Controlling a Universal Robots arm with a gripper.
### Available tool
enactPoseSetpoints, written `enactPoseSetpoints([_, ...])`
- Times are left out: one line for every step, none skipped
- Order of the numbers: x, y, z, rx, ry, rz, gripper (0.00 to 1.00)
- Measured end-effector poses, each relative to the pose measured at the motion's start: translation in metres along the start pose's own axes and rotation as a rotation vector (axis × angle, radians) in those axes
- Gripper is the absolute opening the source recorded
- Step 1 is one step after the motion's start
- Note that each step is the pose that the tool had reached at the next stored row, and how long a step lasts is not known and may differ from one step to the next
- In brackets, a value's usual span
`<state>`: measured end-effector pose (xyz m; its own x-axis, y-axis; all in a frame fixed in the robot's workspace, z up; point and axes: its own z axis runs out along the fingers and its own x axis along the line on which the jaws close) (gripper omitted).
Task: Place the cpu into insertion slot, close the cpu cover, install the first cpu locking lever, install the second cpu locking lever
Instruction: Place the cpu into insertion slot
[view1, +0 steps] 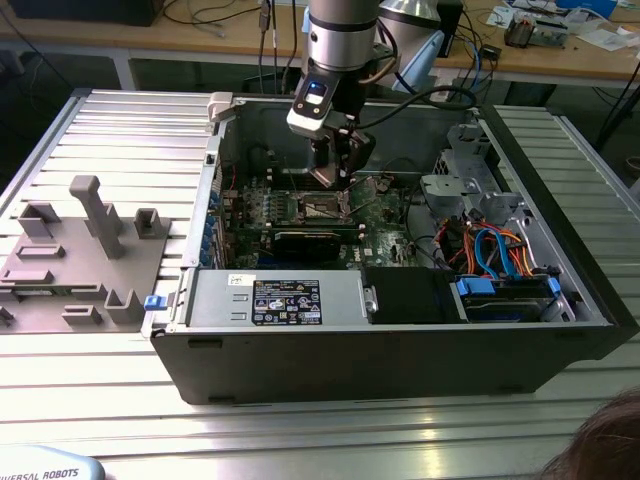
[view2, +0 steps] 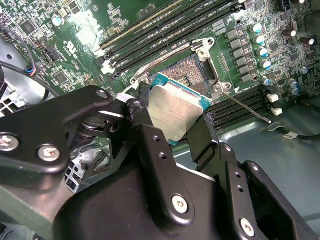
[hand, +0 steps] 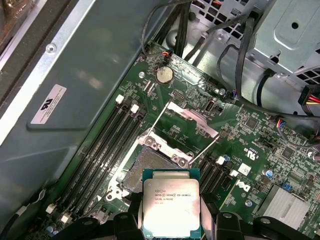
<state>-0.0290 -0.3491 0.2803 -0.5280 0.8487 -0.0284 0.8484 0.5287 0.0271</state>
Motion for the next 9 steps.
enactPoseSetpoints([0.0000, 0.0000, 0.0001, -0.0001, 0.0001, 0.001, 0.54])
enactPoseSetpoints([0.0000, 0.0000, 0.0001, -0.0001, 0.0001, 0.001, 0.54])
enactPoseSetpoints([0.0000, 0.0000, 0.0002, 0.0000, 0.0000, 0.002, 0.54])
enactPoseSetpoints([0.0000, 0.0000, 0.0002, 0.0000, 0.0000, 0.002, 0.54])
enactPoseSetpoints([0.0000, 0.0000, 0.0003, 0.0000, 0.0000, 0.003, 0.54])
enactPoseSetpoints([0.0000, 0.0000, 0.0004, 0.0000, -0.0001, 0.004, 0.54])
enactPoseSetpoints([0.0000, 0.0000, 0.0004, 0.0000, -0.0001, 0.004, 0.54])
enactPoseSetpoints([0.0000, 0.0000, 0.0004, 0.0001, -0.0001, 0.005, 0.54])
enactPoseSetpoints([0.0000, 0.0000, 0.0005, 0.0001, -0.0001, 0.005, 0.54])
